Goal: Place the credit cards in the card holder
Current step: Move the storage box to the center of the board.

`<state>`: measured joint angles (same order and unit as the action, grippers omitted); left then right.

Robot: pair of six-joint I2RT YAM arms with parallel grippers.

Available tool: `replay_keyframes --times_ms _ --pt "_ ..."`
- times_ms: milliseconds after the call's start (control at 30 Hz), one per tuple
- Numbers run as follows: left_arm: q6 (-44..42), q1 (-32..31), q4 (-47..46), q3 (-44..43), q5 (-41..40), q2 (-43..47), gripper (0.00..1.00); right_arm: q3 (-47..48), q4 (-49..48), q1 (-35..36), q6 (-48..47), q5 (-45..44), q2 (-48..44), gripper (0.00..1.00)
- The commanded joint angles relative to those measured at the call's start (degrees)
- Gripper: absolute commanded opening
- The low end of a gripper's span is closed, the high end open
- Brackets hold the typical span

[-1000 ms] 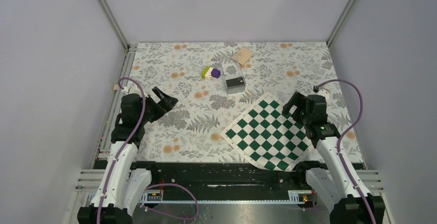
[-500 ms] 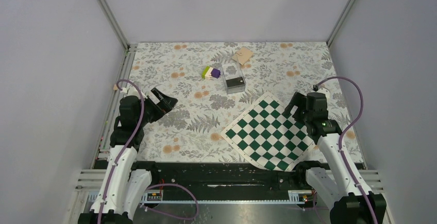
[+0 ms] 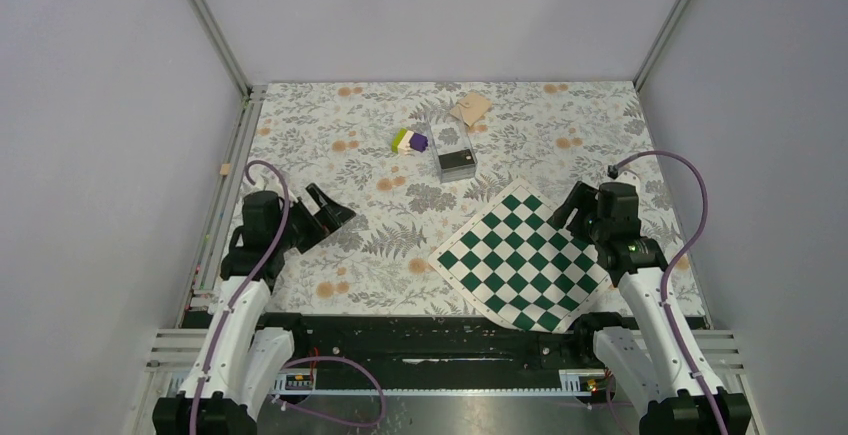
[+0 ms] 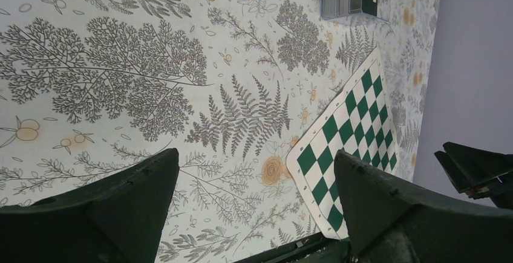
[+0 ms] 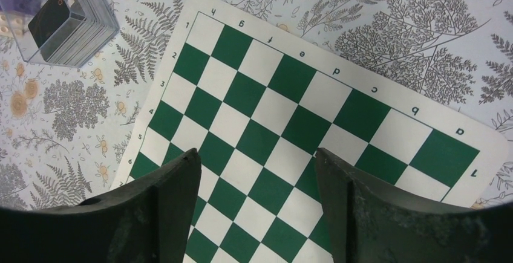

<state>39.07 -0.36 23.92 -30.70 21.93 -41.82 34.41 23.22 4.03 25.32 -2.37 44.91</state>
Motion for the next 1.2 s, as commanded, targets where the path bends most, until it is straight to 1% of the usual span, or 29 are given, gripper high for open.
replay_keyframes --times_ms 0,167,267,400,533,633,700,800,933,1067,1167 --pt "1.86 0.00 -3.02 1.58 3.63 0.42 0.99 1.89 1.96 0.24 -0.40 -0.64 -0.33 0.73" --pt "3.78 -1.58 -4.23 1.69 3.84 -1.65 0.99 2.73 2.82 0.21 -0.66 -0.36 0.10 0.74" --pt "4.62 -4.33 -4.23 0.54 3.68 -5.08 0.99 3.56 3.79 0.19 -0.94 0.50 0.48 0.76" --pt "5.56 -11.21 -4.12 -1.47 0.90 -10.28 0.99 3.99 3.86 0.19 -0.67 2.17 0.37 0.77" --pt "7.60 -19.03 -4.49 -3.75 -3.04 -14.53 0.99 5.14 4.09 0.19 0.77 7.85 2.45 0.78" --pt "9.57 -23.97 -7.04 -4.48 -3.59 -17.96 0.99 5.39 4.22 0.33 2.27 12.67 4.89 0.79" --pt "10.69 -26.41 -9.23 -4.89 -2.82 -20.93 0.99 5.08 4.03 1.01 3.40 14.02 6.10 0.80" --pt "11.25 -27.98 -11.06 -6.71 -2.21 -25.24 0.99 5.06 3.51 3.21 3.87 13.86 7.17 0.80" --pt "9.98 -28.40 -11.11 -12.30 -3.11 -31.06 0.98 6.85 3.71 6.28 4.53 13.26 9.18 0.80" --pt "8.53 -28.38 -9.62 -20.91 -4.43 -39.15 0.96 9.34 4.25 9.57 5.64 12.88 11.98 0.80" --pt "7.40 -28.38 -8.25 -28.68 -5.70 -45.74 0.95 9.38 3.49 10.77 6.63 13.06 13.29 0.81"
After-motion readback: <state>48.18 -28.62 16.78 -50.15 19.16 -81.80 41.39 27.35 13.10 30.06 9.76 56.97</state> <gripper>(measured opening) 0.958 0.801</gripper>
